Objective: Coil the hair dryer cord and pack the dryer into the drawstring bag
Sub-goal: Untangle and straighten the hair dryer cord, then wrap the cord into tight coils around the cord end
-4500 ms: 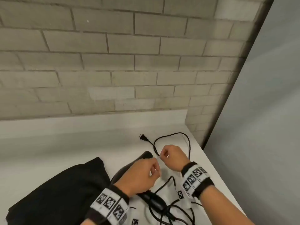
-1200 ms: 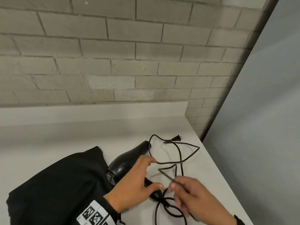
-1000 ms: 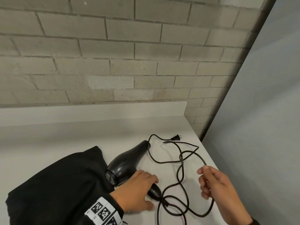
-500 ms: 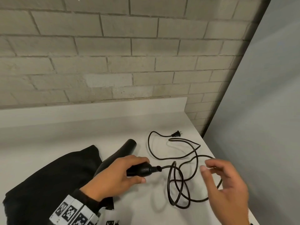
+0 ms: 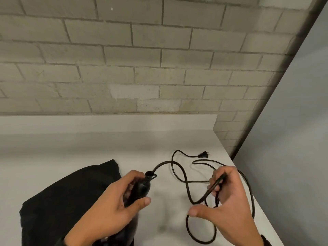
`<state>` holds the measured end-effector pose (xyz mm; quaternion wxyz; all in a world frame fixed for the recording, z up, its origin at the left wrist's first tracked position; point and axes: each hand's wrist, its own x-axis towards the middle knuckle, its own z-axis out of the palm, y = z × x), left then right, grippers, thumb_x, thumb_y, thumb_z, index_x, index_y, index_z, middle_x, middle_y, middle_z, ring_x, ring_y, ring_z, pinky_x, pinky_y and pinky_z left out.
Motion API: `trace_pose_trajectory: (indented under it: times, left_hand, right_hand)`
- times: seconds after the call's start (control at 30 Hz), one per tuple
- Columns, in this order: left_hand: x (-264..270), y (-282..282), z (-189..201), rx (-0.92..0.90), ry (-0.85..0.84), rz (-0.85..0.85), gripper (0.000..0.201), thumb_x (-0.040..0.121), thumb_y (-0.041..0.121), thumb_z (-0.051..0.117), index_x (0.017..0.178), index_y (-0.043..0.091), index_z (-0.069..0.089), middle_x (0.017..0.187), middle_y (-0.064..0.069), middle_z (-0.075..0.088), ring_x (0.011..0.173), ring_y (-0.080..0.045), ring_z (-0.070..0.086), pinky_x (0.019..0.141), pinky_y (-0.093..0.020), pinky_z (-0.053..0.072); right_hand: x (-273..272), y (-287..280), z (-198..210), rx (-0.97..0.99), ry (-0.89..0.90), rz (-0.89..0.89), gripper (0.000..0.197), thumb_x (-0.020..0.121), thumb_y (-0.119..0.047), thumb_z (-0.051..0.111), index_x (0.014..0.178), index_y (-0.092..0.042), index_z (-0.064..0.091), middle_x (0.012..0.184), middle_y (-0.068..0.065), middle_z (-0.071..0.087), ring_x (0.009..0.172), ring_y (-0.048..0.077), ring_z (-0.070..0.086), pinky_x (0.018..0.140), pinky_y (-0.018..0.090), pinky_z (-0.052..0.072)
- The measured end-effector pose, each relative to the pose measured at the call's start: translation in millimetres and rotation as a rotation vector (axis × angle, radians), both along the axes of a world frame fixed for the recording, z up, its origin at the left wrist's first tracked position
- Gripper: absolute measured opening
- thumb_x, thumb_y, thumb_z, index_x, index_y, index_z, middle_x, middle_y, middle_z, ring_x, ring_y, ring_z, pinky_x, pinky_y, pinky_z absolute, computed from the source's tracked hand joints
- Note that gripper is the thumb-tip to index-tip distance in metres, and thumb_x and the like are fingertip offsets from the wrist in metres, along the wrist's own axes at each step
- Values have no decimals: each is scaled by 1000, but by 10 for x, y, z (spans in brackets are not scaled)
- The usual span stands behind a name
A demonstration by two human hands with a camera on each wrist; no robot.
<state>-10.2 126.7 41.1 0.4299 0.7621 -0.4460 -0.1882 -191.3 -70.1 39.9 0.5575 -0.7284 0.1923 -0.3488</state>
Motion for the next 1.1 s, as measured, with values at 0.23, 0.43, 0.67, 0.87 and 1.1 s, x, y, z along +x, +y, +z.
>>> trace_pose_trajectory:
  times: [0.23, 0.43, 0.67, 0.87, 1.1]
  left_hand:
    - [101, 218, -13, -20, 119, 86, 36, 82, 2, 70, 97, 34, 63, 97, 6, 68, 95, -12, 66, 84, -24, 54]
    - [134, 205, 230, -219, 236, -12, 28, 79, 46, 66, 71, 20, 58, 72, -11, 65, 70, -24, 59, 67, -34, 46]
    - [173, 36, 639, -106, 407, -159, 43, 91, 54, 52, 94, 12, 64, 57, 0, 37, 49, -18, 39, 54, -28, 40]
    - [213, 30, 722, -449, 767, -2, 23, 93, 21, 51, 79, 5, 59, 58, -5, 34, 53, -20, 36, 58, -34, 36]
    - [530, 339, 506, -816, 1263, 21, 36, 101, 30, 40, 70, 16, 52, 57, 7, 17, 46, -11, 12, 42, -27, 19]
  right_hand:
    - [-65, -190, 53, -27, -63, -36, 63, 70, -76, 61, 63, -15, 52, 62, 15, 37, 59, 26, 34, 55, 35, 33]
    - [6, -183, -65, -139, -22, -22, 51, 74, -67, 65, 71, -16, 58, 62, -2, 50, 61, 11, 43, 61, 25, 38]
    - [179, -42, 183, -336, -96, -15, 21, 70, -42, 71, 63, -27, 59, 67, -5, 57, 66, 12, 54, 65, 11, 42]
    - [200, -50, 172, -440, -82, 64, 33, 74, -62, 67, 69, -30, 66, 67, -10, 63, 65, 9, 59, 65, 8, 44]
    - [125, -253, -520, -323, 436, 341, 59, 75, -75, 53, 62, -18, 55, 58, -6, 53, 61, 1, 53, 64, 25, 44]
